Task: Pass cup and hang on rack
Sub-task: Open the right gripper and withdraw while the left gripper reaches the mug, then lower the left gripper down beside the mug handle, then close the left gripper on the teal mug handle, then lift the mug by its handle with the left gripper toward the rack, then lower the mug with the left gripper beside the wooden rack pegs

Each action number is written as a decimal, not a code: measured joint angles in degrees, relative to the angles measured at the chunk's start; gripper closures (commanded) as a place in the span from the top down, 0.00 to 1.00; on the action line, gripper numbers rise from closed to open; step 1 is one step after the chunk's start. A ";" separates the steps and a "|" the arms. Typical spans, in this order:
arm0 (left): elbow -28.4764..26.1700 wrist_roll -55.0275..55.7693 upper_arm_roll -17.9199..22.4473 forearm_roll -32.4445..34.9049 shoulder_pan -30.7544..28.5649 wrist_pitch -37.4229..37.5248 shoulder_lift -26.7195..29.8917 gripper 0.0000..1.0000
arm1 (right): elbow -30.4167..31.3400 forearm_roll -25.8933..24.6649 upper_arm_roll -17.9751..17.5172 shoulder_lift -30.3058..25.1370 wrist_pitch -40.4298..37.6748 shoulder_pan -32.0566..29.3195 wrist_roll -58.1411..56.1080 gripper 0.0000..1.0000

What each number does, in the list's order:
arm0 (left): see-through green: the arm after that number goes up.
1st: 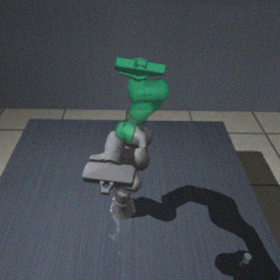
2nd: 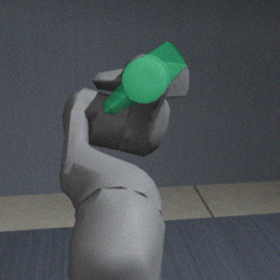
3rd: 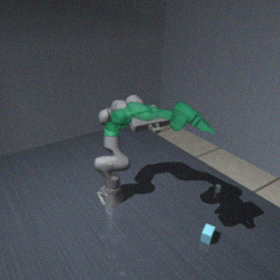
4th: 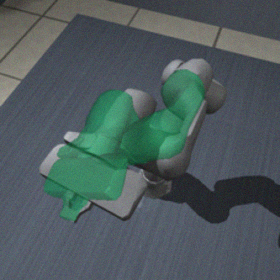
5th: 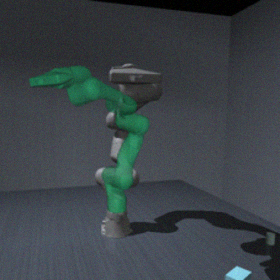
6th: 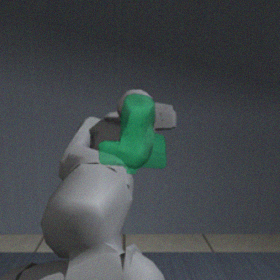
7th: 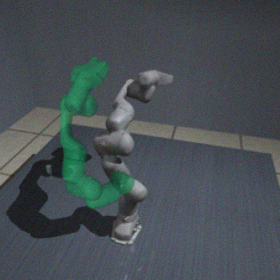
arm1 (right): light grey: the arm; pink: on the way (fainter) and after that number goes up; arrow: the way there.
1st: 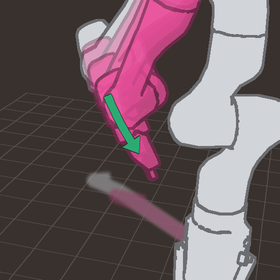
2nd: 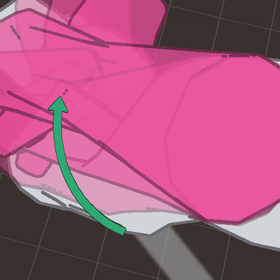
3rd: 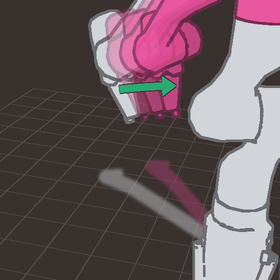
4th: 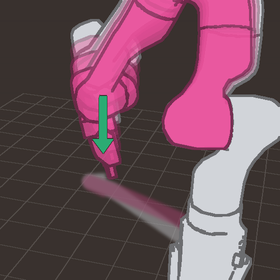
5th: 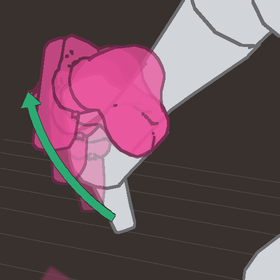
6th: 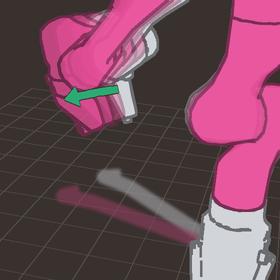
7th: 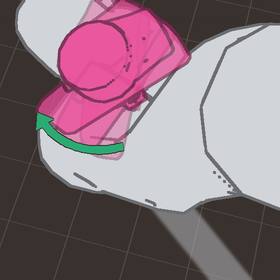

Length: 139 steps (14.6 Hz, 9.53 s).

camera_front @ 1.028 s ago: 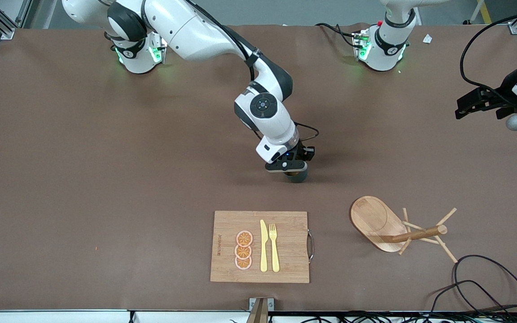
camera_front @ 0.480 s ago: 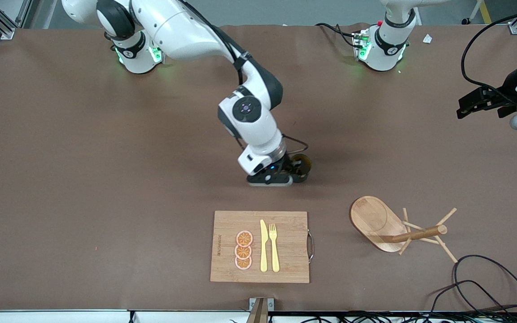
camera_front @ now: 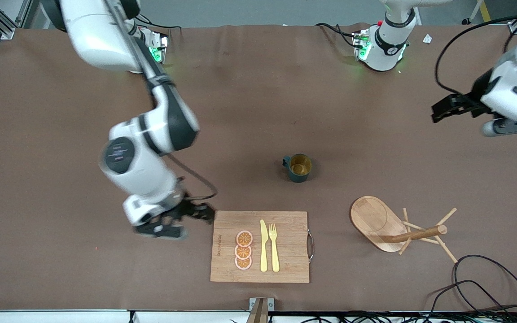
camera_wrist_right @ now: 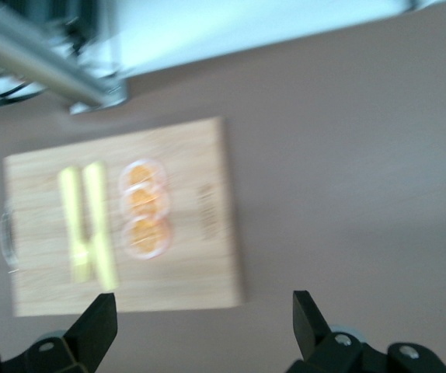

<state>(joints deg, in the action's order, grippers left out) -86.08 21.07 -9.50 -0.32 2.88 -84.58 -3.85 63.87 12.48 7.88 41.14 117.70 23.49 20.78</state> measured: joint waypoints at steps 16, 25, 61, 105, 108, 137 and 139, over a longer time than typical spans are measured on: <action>4.01 52.28 -0.50 21.17 36.89 -9.75 -19.69 1.00 | 5.14 -0.47 2.98 -13.89 -16.28 -25.70 -31.44 1.00; 4.25 82.81 -0.49 39.65 48.09 -10.85 -32.91 1.00 | 24.06 -9.62 -4.69 -36.85 -17.48 -26.41 -28.26 1.00; 2.99 115.20 1.43 68.23 54.09 -8.08 -52.38 0.99 | 19.81 -10.47 -8.86 -39.30 -25.44 -26.36 -23.55 1.00; 7.99 117.92 3.13 65.16 55.54 -7.59 -53.67 0.03 | 19.67 -10.47 -8.35 -38.96 -25.39 -26.90 -23.42 1.00; 8.55 113.27 3.14 61.69 55.26 -7.59 -50.59 0.01 | 19.67 -10.47 -8.32 -38.96 -25.39 -26.90 -23.42 1.00; 12.51 70.83 3.16 10.91 19.20 -16.45 -17.60 0.00 | 19.66 -10.47 -8.26 -38.96 -25.40 -26.92 -23.42 1.00; 12.49 70.27 3.17 9.31 17.61 -17.93 -17.48 0.00 | 19.66 -10.47 -8.26 -38.96 -25.40 -26.92 -23.42 1.00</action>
<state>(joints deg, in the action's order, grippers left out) -73.59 91.35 -6.33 9.00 20.50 -102.51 -21.34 83.53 2.01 -0.38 2.18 92.30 -3.43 -2.64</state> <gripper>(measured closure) 0.793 0.000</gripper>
